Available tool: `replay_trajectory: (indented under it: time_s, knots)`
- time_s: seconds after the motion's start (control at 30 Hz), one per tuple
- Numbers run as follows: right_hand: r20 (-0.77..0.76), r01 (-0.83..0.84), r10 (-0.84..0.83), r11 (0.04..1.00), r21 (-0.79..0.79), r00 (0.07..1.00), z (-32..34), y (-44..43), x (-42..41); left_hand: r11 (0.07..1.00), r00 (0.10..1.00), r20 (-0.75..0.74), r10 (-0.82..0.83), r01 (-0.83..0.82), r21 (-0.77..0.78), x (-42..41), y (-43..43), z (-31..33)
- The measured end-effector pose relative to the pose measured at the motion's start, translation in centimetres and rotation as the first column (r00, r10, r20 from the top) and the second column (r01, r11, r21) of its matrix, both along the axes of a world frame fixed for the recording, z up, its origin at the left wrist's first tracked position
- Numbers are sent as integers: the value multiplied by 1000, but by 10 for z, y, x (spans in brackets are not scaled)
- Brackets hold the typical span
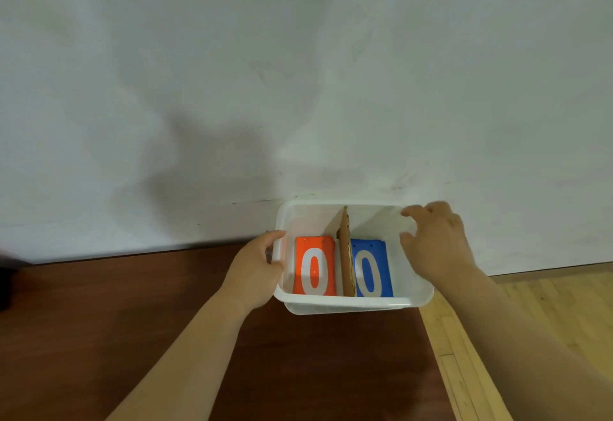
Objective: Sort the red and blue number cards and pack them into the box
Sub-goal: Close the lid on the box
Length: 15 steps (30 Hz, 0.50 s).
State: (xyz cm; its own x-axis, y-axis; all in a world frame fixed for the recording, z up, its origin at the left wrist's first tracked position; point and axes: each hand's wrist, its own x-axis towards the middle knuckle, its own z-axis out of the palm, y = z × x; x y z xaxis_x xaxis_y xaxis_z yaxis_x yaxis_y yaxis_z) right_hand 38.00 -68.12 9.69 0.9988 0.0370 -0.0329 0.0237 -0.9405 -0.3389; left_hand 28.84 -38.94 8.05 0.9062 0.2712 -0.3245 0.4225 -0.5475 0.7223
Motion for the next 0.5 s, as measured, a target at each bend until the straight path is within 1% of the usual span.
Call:
replay_trajectory:
  time_s: [0.07, 0.1, 0.23, 0.37, 0.43, 0.5]
  knots:
    - [-193, 48, -39, 998, 41, 980, -8, -10, -1, 1000, 1000, -1, 3, -3, -1, 0, -2, 3]
    - [-226, 46, -28, 996, 76, 974, -10, -13, -2, 1000, 1000, -1, -1, 1, 1, -1, -3, 4]
    - [-214, 51, -10, 981, 187, 977, -2, -15, -10, 1000, 1000, -10, -12, 12, 17, -11, -8, 14]
    - [-238, 33, 32, 964, 263, 971, 14, -18, -28, 999, 999, 27, 35, -36, 37, -41, -18, 36]
    - [-245, 13, 57, 962, 273, 968, 23, -25, -42, 999, 998, 37, 42, -42, 9, -65, -20, 46]
    - [-256, -38, 102, 969, 242, 961, 29, -33, -65, 999, 999, 18, 34, -34, -5, -92, -21, 51]
